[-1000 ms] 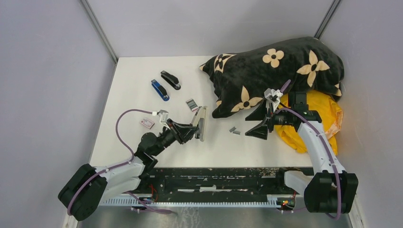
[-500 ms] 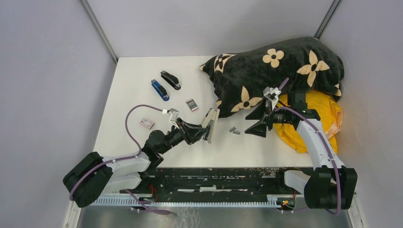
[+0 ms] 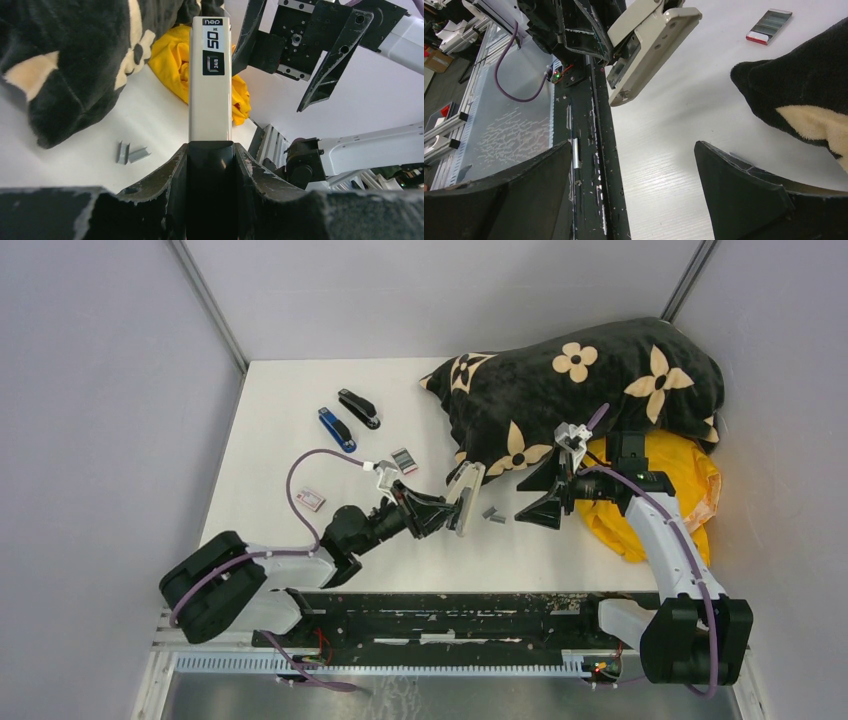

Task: Unload the staples from the stapler
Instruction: Unload the staple at the center of the board.

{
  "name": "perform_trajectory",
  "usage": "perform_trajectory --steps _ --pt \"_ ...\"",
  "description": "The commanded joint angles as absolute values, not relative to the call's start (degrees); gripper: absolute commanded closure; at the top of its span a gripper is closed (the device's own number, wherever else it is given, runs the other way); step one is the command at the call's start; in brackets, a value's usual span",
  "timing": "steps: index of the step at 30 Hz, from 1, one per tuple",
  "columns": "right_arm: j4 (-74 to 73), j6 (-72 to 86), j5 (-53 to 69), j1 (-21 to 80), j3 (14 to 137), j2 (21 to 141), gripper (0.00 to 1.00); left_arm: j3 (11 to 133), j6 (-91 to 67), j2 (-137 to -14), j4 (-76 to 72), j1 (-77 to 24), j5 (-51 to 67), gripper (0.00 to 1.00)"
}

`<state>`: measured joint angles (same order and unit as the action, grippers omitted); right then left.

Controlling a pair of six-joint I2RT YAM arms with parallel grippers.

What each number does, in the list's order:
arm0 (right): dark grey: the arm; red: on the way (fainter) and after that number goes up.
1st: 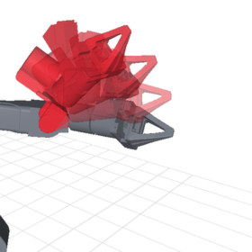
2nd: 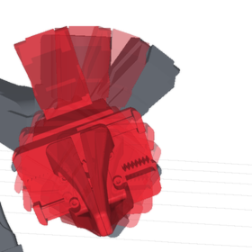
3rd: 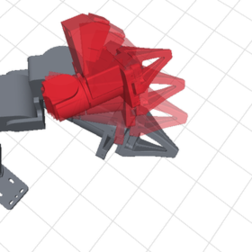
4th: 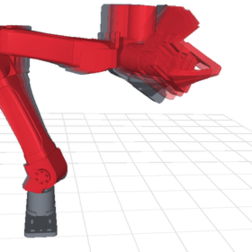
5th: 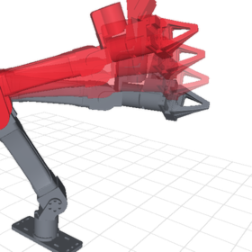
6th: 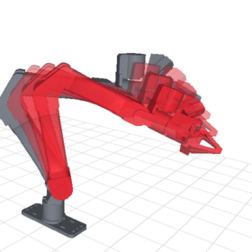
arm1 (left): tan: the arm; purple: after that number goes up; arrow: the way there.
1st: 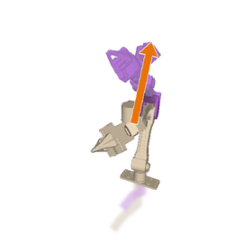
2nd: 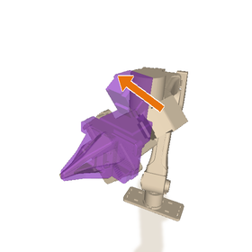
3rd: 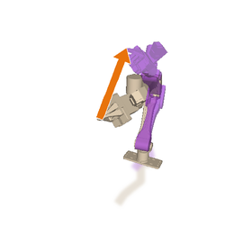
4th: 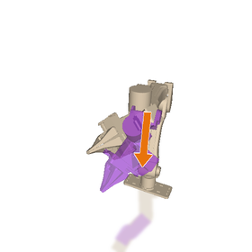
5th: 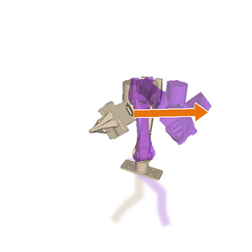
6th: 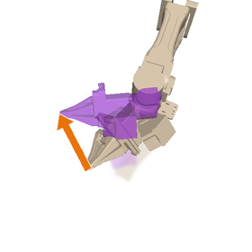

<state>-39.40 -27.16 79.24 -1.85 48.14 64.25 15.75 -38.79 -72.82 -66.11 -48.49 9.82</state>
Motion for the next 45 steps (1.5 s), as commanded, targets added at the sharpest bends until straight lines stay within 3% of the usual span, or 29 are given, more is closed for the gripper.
perform_trajectory --steps 1,8,12,19,29,32,37,45 --pt "-37.08 -29.07 79.12 0.05 47.80 64.19 0.01 21.67 -37.11 -78.69 -81.56 -49.80 11.97 0.97" --pt "-36.14 -30.37 75.35 3.75 47.48 65.98 0.01 24.95 -35.60 -82.94 -81.57 -51.62 10.86 0.97" --pt "-26.30 -21.41 72.22 4.30 45.11 66.23 0.01 26.28 -35.65 -83.26 -82.41 -52.13 9.47 0.97" --pt "-22.00 -18.24 79.01 4.94 44.75 68.60 0.01 30.94 -38.04 -84.82 -84.82 -52.16 8.44 0.97" --pt "-51.11 -45.76 87.48 5.53 52.79 69.99 0.01 35.02 -39.43 -85.43 -85.31 -52.36 9.54 0.97" --pt "-49.90 -42.34 84.57 5.49 53.57 69.97 0.01 34.35 -39.37 -84.99 -86.18 -52.46 9.40 0.97" --pt "-33.29 -22.52 79.36 5.49 51.71 69.05 0.01 33.80 -39.32 -84.31 -86.76 -52.50 9.83 0.97" --pt "-33.53 -22.78 83.50 5.48 51.02 68.12 0.01 33.91 -39.58 -85.64 -88.71 -53.18 10.13 0.97"
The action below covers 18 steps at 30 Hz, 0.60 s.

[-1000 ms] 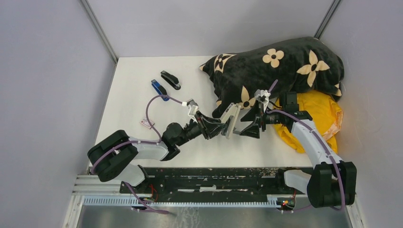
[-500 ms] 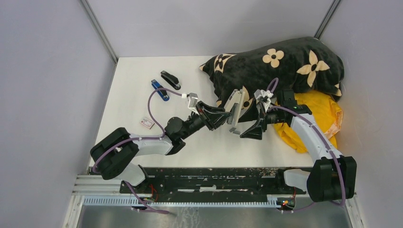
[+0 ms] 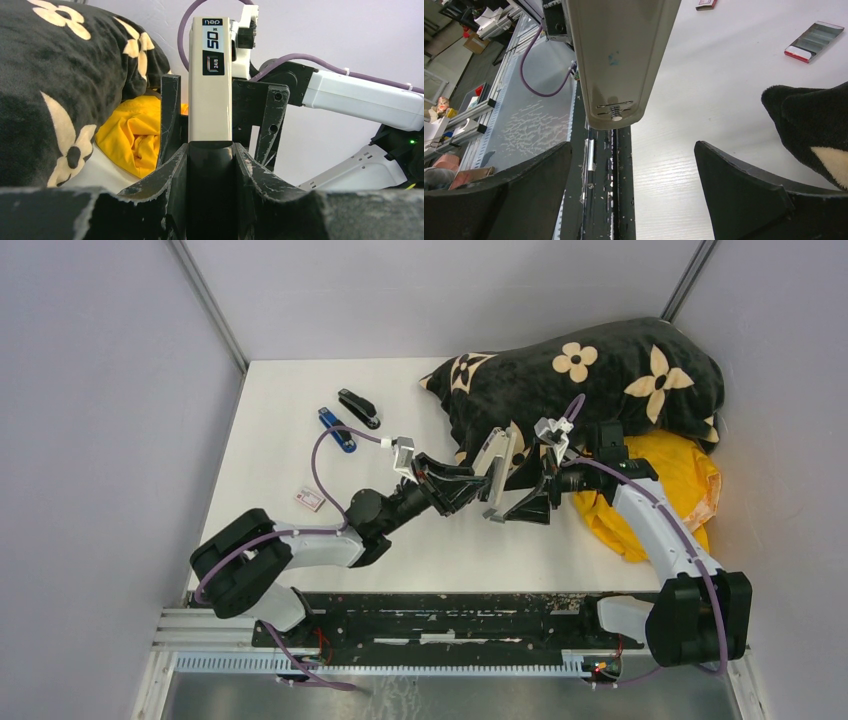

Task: Unload the staples from the stapler
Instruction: Unload the staple at the center of the board.

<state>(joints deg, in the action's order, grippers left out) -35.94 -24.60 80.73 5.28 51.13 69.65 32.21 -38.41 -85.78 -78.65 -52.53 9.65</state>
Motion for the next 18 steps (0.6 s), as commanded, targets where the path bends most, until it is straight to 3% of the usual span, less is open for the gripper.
perform_trajectory --steps 1,11,18 --pt "-34.07 -23.17 83.92 5.52 51.16 68.18 0.00 34.04 -39.63 -85.90 -88.92 -53.23 10.17 0.97" --pt "-39.27 -26.55 84.69 5.52 53.48 69.72 0.01 34.13 -39.86 -87.11 -90.10 -53.50 10.44 0.97" --pt "-33.84 -20.25 82.32 5.53 53.07 69.53 0.00 34.64 -40.45 -88.00 -90.86 -53.85 10.84 0.97"
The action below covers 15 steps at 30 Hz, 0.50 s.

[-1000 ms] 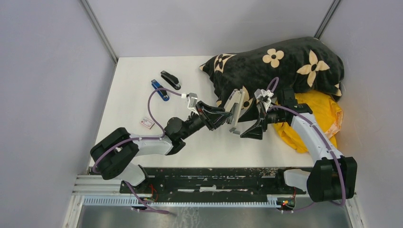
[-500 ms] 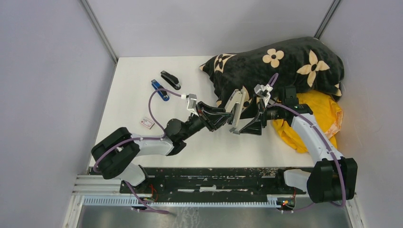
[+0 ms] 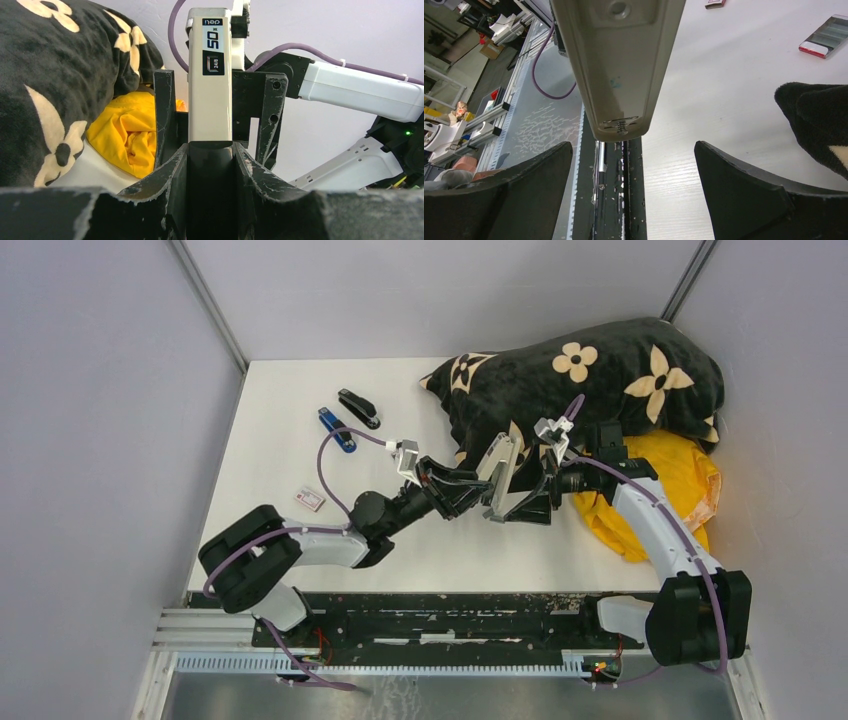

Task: Unload the staples from the stapler
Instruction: Unload the staple at the center of the board.

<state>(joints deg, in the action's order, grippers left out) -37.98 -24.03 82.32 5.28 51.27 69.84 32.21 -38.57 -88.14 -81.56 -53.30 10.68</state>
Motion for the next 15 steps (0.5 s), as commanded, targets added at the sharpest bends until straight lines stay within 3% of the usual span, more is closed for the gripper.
perform_trajectory --steps 1,15 --pt "-33.68 -20.02 82.35 5.58 53.28 69.52 0.01 34.75 -40.56 -88.38 -91.02 -53.94 10.94 0.97" --pt "-42.15 -28.63 84.89 6.62 55.73 69.60 0.00 36.83 -42.39 -91.94 -93.29 -54.82 11.24 0.97"
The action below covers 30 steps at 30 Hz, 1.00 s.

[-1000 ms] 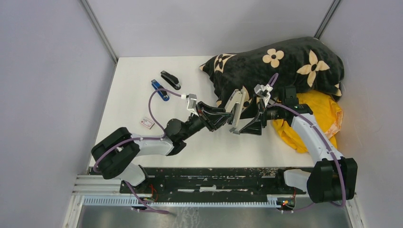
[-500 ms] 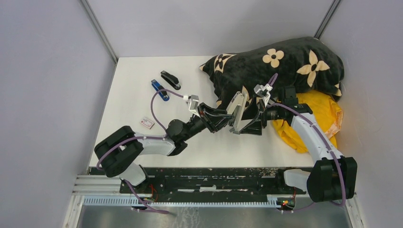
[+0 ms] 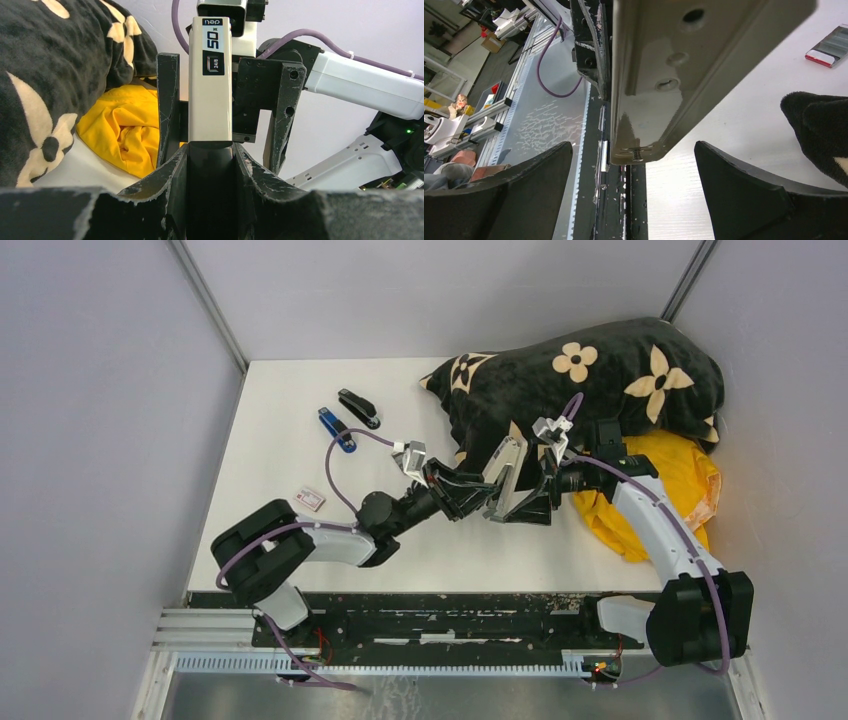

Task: Unload the staples from the stapler
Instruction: Unload the staple at the center of the board.

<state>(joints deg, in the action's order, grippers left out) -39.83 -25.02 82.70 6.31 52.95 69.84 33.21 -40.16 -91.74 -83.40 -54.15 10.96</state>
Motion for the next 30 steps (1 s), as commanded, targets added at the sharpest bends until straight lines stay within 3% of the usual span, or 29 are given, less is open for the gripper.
perform_trajectory --steps 1,7,13,16,20,22,24,30 --pt "-42.17 -28.69 84.90 6.69 55.81 69.70 0.00 37.02 -42.63 -92.36 -93.64 -54.84 11.29 0.97" --pt "-42.99 -29.45 84.92 7.01 56.36 69.61 0.04 38.34 -44.07 -95.06 -95.24 -55.12 11.50 0.97" --pt "-42.97 -28.96 83.68 7.27 56.82 70.09 0.22 38.59 -44.12 -95.68 -95.32 -55.27 11.17 0.97" --pt "-42.69 -28.46 83.67 7.38 57.03 70.13 0.38 38.54 -44.03 -95.90 -95.29 -55.24 10.99 0.97" --pt "-41.82 -27.39 83.11 7.53 57.11 70.06 0.73 38.59 -44.12 -96.15 -95.33 -55.28 10.92 0.95" --pt "-40.78 -26.32 82.48 7.56 57.09 69.77 0.84 38.41 -43.99 -96.24 -95.21 -55.21 10.85 0.88" --pt "-39.68 -24.95 82.13 7.56 56.89 69.41 0.89 37.97 -43.78 -96.06 -95.26 -55.27 10.45 0.72" --pt "-35.63 -21.24 79.93 7.56 55.58 68.64 0.95 35.26 -38.29 -91.89 -88.79 -55.14 9.71 0.34"
